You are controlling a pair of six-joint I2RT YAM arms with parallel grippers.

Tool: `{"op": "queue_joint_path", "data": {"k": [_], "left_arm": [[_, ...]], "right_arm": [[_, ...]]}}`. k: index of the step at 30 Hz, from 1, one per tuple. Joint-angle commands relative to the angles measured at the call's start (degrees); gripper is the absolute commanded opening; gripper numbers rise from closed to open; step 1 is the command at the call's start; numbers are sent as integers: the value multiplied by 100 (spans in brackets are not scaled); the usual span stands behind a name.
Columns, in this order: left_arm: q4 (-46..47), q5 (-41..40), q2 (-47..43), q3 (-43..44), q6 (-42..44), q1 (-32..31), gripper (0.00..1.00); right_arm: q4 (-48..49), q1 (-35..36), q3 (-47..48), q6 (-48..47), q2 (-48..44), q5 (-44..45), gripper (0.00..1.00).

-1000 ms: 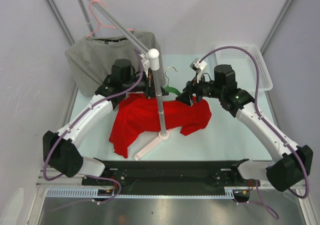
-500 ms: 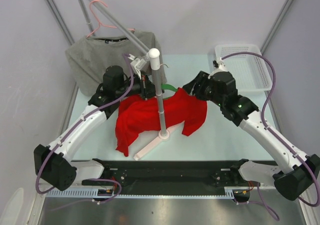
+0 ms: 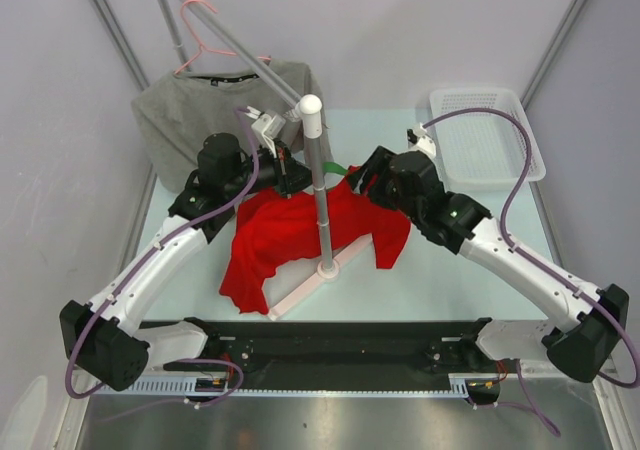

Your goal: Remove the t-shirt from the hanger

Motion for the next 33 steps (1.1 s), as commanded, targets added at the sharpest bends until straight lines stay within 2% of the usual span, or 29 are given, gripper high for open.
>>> {"op": "queue_joint_path", "data": {"k": [1,9,10,12,14,15,18,22,25,33], "left_arm": [[161,-16,-152,65,91,-2,0],[363,327,-187,13,56,33,0],[407,414,-204,4,47,33,0],[460,564,-196,-5,-14,77,0],[704,878,-196,-66,-84,129,0],[802,959,-196,-101,-207,156,0],[1022,1171,-187,-163,-348,252,0],[1005,1206,-222,-163,-340,332,0],[1031,1276,-231,-163,-340,358,0],[1110,1399,-187,-172,-401,367,0]], "right_arm": [[75,200,494,-36,157,592,68],[-417,226,890,-36,535,969,61],[-478,226,881,-1,535,1083,49],[-496,200,820,25,491,1163,37],[-505,156,776,25,438,1260,34],[-523,87,767,17,421,1260,28],[-593,-46,714,-45,350,1269,17],[-891,-379,600,-141,192,1506,13],[-936,-643,354,-256,-36,1532,0],[-1068,-1899,-252,-633,-598,1252,0]]}}
